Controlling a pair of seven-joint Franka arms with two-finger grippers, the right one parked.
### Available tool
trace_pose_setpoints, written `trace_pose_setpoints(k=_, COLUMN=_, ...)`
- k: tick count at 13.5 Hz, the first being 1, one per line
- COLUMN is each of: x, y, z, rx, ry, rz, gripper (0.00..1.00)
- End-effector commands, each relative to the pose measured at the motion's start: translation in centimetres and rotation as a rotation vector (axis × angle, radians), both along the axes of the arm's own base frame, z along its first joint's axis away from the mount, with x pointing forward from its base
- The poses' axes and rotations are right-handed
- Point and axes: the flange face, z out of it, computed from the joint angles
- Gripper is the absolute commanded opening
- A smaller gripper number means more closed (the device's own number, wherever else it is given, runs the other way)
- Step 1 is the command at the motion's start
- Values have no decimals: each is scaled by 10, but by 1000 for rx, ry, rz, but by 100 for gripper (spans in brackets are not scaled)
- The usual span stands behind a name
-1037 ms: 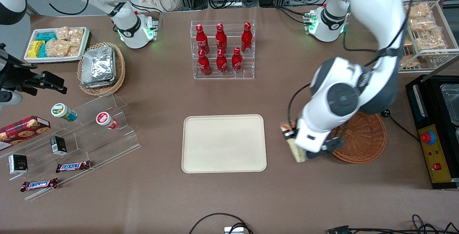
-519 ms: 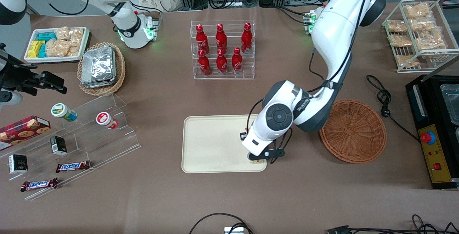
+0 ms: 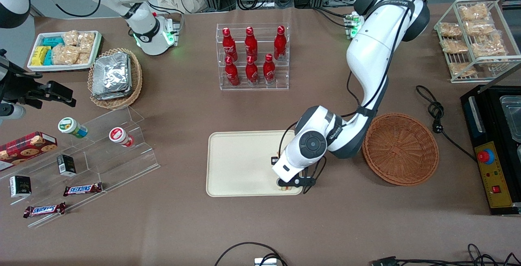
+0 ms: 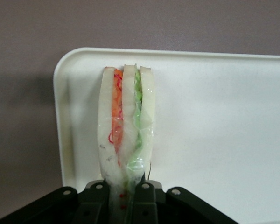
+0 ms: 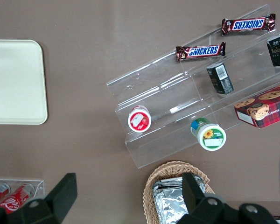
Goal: Place sandwich from basket to tray
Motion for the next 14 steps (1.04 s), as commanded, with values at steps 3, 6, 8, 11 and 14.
trace_pose_setpoints(k=3, x=8, y=6, z=49, rx=-6, ry=-64, rz=8, gripper=100)
trace_pose_setpoints(k=6, x=0, y=23, z=92, rx=3, ry=-71, rz=21, gripper=100)
trace_pose_setpoints(k=8, x=-9, y=54, z=127, rx=30, ry=-73, rz=37, gripper=100)
trace_pose_setpoints(k=11, x=-51, y=119, z=173, rx=118, ry=-54, rz=59, gripper=100)
trace_pose_setpoints(k=14, x=-107, y=160, z=213, rx=185, ry=-64, rz=34, gripper=100)
